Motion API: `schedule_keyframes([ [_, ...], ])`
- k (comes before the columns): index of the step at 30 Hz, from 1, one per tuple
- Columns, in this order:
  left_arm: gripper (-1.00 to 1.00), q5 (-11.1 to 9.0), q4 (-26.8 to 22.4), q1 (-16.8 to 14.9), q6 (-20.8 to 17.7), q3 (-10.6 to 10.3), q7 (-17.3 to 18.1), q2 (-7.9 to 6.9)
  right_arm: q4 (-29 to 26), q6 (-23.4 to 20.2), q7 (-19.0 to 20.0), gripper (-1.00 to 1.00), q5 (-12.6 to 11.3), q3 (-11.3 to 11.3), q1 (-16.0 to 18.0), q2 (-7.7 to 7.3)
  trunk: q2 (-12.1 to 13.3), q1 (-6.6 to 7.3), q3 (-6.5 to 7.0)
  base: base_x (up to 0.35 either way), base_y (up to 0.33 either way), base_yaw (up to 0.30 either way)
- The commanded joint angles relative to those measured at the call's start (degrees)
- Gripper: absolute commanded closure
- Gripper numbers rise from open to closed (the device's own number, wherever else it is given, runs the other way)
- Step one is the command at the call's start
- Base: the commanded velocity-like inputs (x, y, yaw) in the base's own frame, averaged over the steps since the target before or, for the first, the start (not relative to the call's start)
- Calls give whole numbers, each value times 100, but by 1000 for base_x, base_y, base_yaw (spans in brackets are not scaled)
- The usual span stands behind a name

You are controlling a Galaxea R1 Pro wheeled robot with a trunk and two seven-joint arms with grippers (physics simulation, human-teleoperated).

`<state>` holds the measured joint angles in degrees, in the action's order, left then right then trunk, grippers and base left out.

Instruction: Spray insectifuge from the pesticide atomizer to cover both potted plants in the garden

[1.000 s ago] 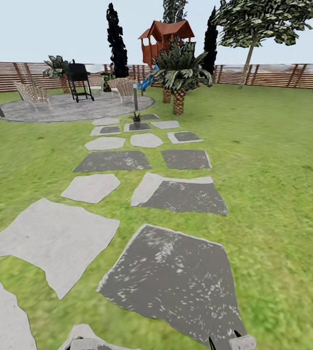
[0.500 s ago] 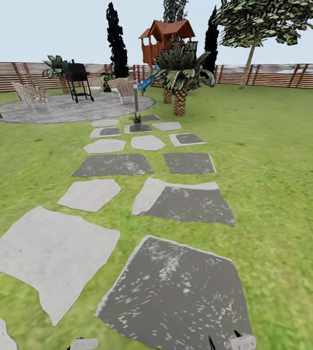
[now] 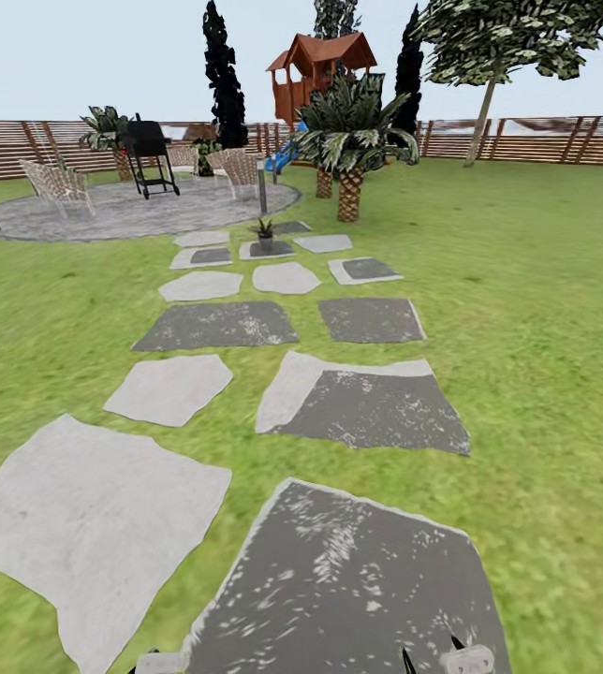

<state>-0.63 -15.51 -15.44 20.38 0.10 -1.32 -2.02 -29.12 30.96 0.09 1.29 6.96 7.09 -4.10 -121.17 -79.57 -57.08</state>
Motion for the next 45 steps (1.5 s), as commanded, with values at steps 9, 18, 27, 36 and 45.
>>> schedule_keyframes([
  [9,100,-4,4,-3,19,-1,-9,0,3,15,-5,-100,12,8,3,-3,-1,-2,-4,325,2,0],
  [18,100,-5,4,-3,19,-1,-9,0,4,15,-1,-100,12,8,3,-3,-1,-2,-4,327,0,0],
  [27,100,-4,4,-3,19,-1,-9,0,3,15,-1,-100,12,8,3,-3,-1,-2,-4,331,0,0],
  [36,100,-1,4,-3,19,-1,-9,0,3,15,-1,-100,12,15,3,-3,-1,-2,-4,332,0,34],
  [45,100,0,4,-3,19,-1,-9,0,3,15,-1,-100,12,16,3,-3,-1,-2,-4,333,0,252],
])
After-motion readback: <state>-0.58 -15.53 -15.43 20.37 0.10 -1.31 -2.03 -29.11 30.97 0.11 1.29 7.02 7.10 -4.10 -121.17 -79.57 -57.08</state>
